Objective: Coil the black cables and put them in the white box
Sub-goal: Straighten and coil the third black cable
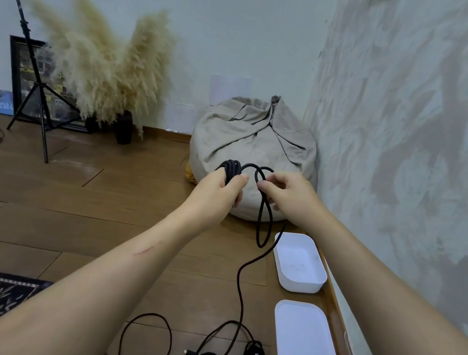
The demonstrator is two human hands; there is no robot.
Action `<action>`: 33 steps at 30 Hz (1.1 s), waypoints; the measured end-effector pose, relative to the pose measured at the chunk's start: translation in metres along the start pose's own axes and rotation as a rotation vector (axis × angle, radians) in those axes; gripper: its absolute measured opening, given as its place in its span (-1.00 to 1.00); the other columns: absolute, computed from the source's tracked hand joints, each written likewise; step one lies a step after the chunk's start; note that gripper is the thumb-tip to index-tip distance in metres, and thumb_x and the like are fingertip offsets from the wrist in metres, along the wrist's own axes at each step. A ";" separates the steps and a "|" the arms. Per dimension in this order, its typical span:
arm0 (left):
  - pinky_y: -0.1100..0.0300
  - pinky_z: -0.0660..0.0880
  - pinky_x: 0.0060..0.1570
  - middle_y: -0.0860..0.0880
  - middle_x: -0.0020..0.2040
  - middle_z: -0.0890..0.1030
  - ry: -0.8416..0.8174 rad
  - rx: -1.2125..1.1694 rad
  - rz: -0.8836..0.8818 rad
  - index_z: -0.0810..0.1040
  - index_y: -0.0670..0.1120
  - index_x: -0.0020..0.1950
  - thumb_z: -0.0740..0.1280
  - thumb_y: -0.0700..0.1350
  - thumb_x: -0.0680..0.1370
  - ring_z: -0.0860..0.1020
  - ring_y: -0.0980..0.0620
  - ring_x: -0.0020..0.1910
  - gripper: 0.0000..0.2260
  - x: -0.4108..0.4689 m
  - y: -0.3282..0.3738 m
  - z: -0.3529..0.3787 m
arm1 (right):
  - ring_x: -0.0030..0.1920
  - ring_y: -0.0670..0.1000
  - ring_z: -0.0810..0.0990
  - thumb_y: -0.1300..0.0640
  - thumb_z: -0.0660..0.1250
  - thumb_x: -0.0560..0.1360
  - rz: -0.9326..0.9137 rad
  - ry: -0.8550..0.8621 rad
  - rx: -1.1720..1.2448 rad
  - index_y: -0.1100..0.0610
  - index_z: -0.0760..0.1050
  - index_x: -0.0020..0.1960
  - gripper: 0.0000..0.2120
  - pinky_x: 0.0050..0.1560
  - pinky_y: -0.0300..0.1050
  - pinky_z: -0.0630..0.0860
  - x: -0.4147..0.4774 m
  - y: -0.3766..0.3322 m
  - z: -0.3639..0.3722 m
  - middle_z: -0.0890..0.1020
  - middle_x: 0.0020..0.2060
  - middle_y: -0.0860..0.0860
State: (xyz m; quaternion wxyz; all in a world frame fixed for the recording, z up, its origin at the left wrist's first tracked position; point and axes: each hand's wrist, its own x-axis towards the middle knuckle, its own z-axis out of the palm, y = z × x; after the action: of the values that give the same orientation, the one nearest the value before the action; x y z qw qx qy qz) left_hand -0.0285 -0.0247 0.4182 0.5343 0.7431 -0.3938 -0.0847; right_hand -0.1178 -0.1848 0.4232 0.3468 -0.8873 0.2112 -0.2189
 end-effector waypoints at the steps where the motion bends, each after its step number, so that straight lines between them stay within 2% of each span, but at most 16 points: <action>1: 0.09 0.42 -0.16 -0.08 -0.29 0.56 0.011 -0.021 -0.009 0.55 -0.23 -0.16 0.20 0.06 0.67 0.49 0.05 -0.29 -0.60 0.000 0.000 -0.001 | -0.13 0.02 0.66 -0.08 0.33 0.57 0.001 -0.016 0.000 0.02 0.63 -0.10 -0.79 0.06 0.11 0.60 -0.001 0.000 0.000 0.69 -0.25 0.00; 4: 0.08 0.42 -0.15 -0.04 -0.29 0.54 0.026 -0.072 -0.022 0.53 -0.26 -0.13 0.20 0.04 0.68 0.48 0.02 -0.28 -0.60 -0.001 0.002 -0.003 | -0.26 -0.01 0.59 -0.10 0.32 0.59 0.005 -0.075 -0.046 0.06 0.64 -0.03 -0.75 -0.12 -0.05 0.49 -0.006 -0.004 0.001 0.61 -0.34 -0.01; 8: 0.08 0.39 -0.19 -0.04 -0.31 0.52 0.042 -0.052 -0.034 0.51 -0.12 -0.20 0.19 0.06 0.67 0.46 0.03 -0.32 -0.64 -0.001 0.000 -0.004 | -0.58 -0.13 0.37 -0.03 0.38 0.57 0.080 -0.166 -0.008 0.06 0.59 0.11 -0.80 -0.48 -0.27 0.31 -0.007 -0.008 0.003 0.47 -0.50 -0.01; 10: 0.12 0.37 -0.24 -0.03 -0.34 0.51 0.049 -0.024 -0.036 0.50 -0.11 -0.23 0.19 0.07 0.67 0.43 0.06 -0.37 -0.63 -0.001 -0.002 -0.004 | -0.61 -0.10 0.40 0.02 0.41 0.57 0.128 -0.227 0.031 0.07 0.54 0.16 -0.79 -0.56 -0.30 0.33 -0.010 -0.010 0.007 0.50 -0.49 0.01; 13: 0.14 0.35 -0.27 -0.01 -0.37 0.49 0.053 -0.016 -0.043 0.48 -0.10 -0.26 0.19 0.07 0.67 0.41 0.07 -0.41 -0.62 -0.001 -0.003 -0.004 | -0.57 -0.09 0.52 0.12 0.37 0.60 0.147 -0.268 -0.005 0.10 0.52 0.20 -0.80 -0.53 -0.24 0.46 -0.012 -0.009 0.013 0.56 -0.45 0.03; 17: 0.12 0.36 -0.26 -0.01 -0.34 0.52 0.057 -0.014 -0.060 0.49 -0.09 -0.24 0.19 0.08 0.66 0.43 0.06 -0.39 -0.64 0.000 -0.005 -0.003 | -0.50 -0.04 0.62 0.17 0.24 0.65 0.143 -0.239 -0.002 0.10 0.47 0.22 -0.84 -0.48 -0.18 0.53 -0.014 -0.007 0.015 0.63 -0.40 0.07; 19: 0.11 0.38 -0.24 0.01 -0.32 0.53 0.082 -0.019 -0.081 0.49 -0.08 -0.20 0.20 0.09 0.66 0.45 0.06 -0.35 -0.66 0.002 -0.007 -0.004 | -0.37 0.04 0.70 0.16 0.18 0.66 0.116 -0.202 -0.019 0.09 0.45 0.21 -0.85 -0.34 -0.06 0.63 -0.012 -0.003 0.017 0.69 -0.29 0.10; 21: 0.09 0.38 -0.21 0.00 -0.31 0.54 0.101 -0.012 -0.102 0.48 -0.09 -0.18 0.20 0.09 0.65 0.46 0.03 -0.31 -0.67 0.005 -0.011 -0.006 | -0.22 0.10 0.71 0.07 0.18 0.65 0.074 -0.134 -0.121 0.07 0.44 0.19 -0.84 -0.08 0.11 0.66 -0.010 0.000 0.017 0.70 -0.19 0.07; 22: 0.08 0.38 -0.21 -0.01 -0.30 0.54 0.103 0.000 -0.110 0.48 -0.10 -0.18 0.20 0.10 0.65 0.47 0.02 -0.31 -0.67 0.006 -0.013 -0.006 | -0.17 0.10 0.69 -0.03 0.21 0.63 0.074 -0.104 -0.151 0.04 0.44 0.16 -0.81 0.00 0.13 0.64 -0.010 0.000 0.016 0.69 -0.16 0.04; 24: 0.07 0.39 -0.20 -0.04 -0.29 0.54 0.096 0.022 -0.117 0.49 -0.11 -0.18 0.20 0.11 0.64 0.47 0.01 -0.30 -0.65 0.006 -0.016 -0.007 | -0.13 0.07 0.66 -0.27 0.23 0.57 0.117 -0.051 -0.155 0.01 0.44 0.09 -0.65 0.02 0.07 0.60 -0.010 -0.001 0.015 0.63 -0.11 -0.03; 26: 0.07 0.39 -0.21 -0.06 -0.28 0.54 0.093 0.045 -0.114 0.50 -0.14 -0.18 0.19 0.10 0.65 0.48 0.01 -0.30 -0.63 0.006 -0.017 -0.007 | -0.13 0.05 0.64 -0.40 0.21 0.51 0.157 0.006 -0.168 0.01 0.44 -0.01 -0.55 -0.01 0.01 0.57 -0.009 -0.002 0.013 0.59 -0.12 -0.06; 28: 0.08 0.38 -0.23 -0.07 -0.29 0.52 0.088 0.066 -0.104 0.50 -0.21 -0.18 0.18 0.09 0.65 0.45 0.01 -0.31 -0.59 0.006 -0.016 -0.006 | -0.12 0.03 0.62 -0.36 0.26 0.51 0.168 0.044 -0.201 0.01 0.44 -0.06 -0.58 -0.11 -0.05 0.51 -0.008 -0.002 0.011 0.60 -0.15 -0.06; 30: 0.09 0.36 -0.26 -0.07 -0.32 0.49 0.079 0.092 -0.092 0.48 -0.25 -0.20 0.17 0.08 0.65 0.42 0.01 -0.34 -0.57 0.005 -0.015 -0.005 | -0.07 0.03 0.58 -0.21 0.34 0.53 0.174 0.047 -0.234 0.03 0.47 -0.05 -0.71 -0.19 -0.09 0.41 -0.007 0.000 0.010 0.60 -0.15 -0.06; 33: 0.10 0.34 -0.29 -0.05 -0.34 0.49 0.077 0.126 -0.087 0.50 -0.20 -0.20 0.18 0.07 0.65 0.41 0.01 -0.36 -0.60 0.006 -0.014 -0.004 | 0.00 0.06 0.56 0.02 0.41 0.51 0.186 0.020 -0.221 0.04 0.46 0.05 -0.81 -0.09 -0.08 0.45 -0.006 0.002 0.008 0.58 -0.11 -0.06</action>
State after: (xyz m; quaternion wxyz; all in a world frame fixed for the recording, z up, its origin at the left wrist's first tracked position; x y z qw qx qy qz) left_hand -0.0159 -0.0242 0.4091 0.4972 0.7943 -0.3449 -0.0543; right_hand -0.1188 -0.1791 0.4149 0.2635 -0.8945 0.3186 -0.1701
